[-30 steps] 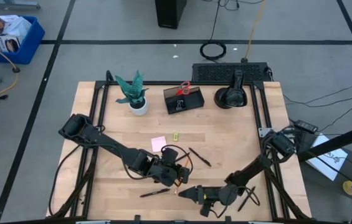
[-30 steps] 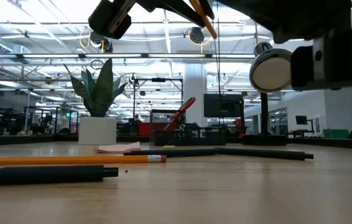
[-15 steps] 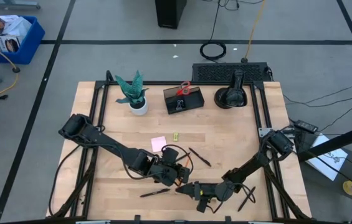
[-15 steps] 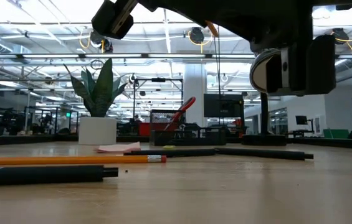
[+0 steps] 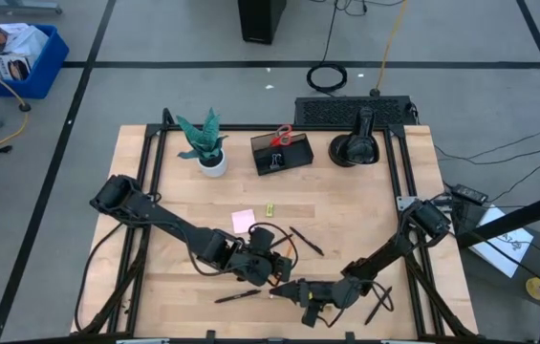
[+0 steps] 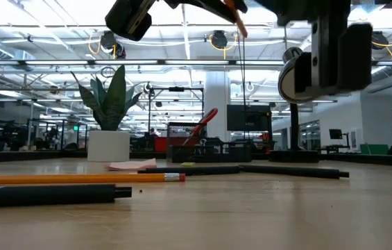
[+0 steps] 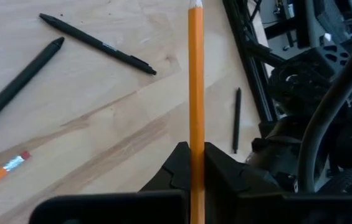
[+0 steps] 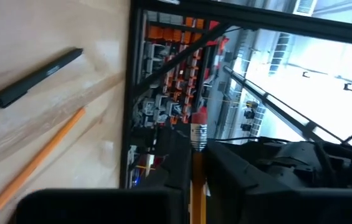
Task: Pick and place office supplies into organizer
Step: Put the yellow pencil into the black mesh desk organizer
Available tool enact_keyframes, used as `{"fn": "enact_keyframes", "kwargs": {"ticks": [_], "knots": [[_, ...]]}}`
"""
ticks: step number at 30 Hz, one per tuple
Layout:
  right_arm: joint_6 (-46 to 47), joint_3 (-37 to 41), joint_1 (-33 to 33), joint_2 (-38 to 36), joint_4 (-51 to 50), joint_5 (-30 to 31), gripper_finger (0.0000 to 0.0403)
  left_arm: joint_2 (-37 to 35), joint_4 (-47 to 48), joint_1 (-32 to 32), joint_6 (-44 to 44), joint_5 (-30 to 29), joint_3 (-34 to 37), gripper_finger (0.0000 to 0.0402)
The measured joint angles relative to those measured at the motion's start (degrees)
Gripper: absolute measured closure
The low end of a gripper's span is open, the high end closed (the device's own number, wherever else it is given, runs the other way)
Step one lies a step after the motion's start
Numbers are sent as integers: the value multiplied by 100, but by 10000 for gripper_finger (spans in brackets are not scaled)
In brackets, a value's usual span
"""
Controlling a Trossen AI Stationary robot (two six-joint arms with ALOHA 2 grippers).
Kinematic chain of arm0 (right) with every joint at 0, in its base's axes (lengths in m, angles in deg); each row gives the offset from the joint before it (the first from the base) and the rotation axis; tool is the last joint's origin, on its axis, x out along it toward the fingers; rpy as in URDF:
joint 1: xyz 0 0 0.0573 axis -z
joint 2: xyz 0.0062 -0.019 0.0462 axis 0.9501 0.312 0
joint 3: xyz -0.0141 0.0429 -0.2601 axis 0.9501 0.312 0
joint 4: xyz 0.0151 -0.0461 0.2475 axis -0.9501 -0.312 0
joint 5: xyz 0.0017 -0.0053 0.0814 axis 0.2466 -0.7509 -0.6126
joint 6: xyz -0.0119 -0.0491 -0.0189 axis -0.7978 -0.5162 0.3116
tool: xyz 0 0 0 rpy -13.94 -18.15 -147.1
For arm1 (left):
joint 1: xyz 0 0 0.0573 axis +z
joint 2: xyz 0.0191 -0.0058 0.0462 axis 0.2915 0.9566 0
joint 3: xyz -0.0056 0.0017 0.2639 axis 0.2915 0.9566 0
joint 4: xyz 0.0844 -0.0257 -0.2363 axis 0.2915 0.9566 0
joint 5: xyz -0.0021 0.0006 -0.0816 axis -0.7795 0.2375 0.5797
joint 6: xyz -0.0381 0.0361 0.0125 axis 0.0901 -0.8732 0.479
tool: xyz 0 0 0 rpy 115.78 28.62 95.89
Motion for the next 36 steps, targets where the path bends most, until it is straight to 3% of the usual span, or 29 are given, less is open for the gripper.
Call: {"fn": "enact_keyframes", "kwargs": {"ticks": [4,10,15,30,36], "knots": [[52,-53,-19,0,34,25,388,0,-76,-2,32,9,0,364],[403,-85,-62,0,37,192,375,0,-109,-7,-147,-47,0,361],[655,-87,-72,-2,-40,448,386,0,24,22,-553,-129,0,360],[914,-89,-181,-11,-190,501,383,-64,211,26,-1109,-103,0,357],[1122,-83,-196,-6,-252,473,384,-99,695,4,-1298,-107,0,295]]}}
